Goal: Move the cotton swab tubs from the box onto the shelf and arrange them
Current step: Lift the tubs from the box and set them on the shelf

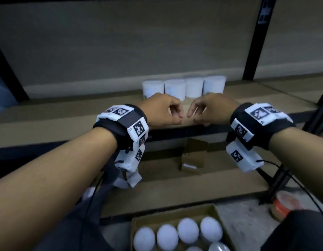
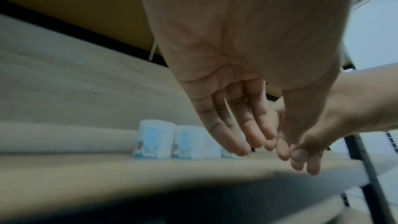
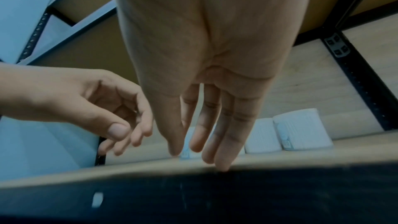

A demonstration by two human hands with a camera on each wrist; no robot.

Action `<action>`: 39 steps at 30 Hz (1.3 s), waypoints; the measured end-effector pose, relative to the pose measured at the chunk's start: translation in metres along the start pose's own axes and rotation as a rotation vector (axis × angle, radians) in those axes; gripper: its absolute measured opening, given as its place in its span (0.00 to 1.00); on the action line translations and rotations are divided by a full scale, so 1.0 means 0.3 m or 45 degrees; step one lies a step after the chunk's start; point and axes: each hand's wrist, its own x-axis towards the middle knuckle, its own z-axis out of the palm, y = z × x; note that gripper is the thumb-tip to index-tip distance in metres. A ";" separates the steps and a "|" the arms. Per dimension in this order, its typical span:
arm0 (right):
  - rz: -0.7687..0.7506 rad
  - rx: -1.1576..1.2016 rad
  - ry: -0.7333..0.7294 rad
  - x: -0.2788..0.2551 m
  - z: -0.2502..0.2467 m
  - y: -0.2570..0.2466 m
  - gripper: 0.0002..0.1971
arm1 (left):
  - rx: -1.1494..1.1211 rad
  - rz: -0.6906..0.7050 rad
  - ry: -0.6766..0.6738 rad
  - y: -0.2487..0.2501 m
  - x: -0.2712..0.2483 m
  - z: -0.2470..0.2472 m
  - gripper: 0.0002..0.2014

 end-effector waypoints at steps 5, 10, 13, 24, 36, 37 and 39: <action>0.103 -0.006 -0.224 -0.077 0.134 0.072 0.08 | -0.031 0.086 -0.247 0.045 -0.073 0.186 0.12; 0.224 -0.062 -0.394 -0.133 0.293 0.186 0.05 | -0.008 0.037 -0.378 0.022 -0.096 0.384 0.18; 0.287 -0.061 -0.447 -0.149 0.404 0.265 0.08 | -0.050 -0.023 -0.453 -0.003 -0.099 0.503 0.19; 0.437 -0.191 -0.730 -0.203 0.786 0.513 0.30 | -0.146 -0.262 -0.727 -0.132 -0.119 0.979 0.27; 0.586 -0.222 -0.869 -0.265 1.113 0.698 0.44 | -0.159 -0.334 -0.920 -0.221 -0.137 1.357 0.37; 0.584 -0.221 -0.873 -0.268 1.138 0.708 0.45 | -0.157 -0.338 -0.937 -0.230 -0.139 1.385 0.38; 0.585 -0.214 -0.920 -0.273 1.181 0.730 0.49 | -0.160 -0.357 -0.961 -0.243 -0.144 1.440 0.38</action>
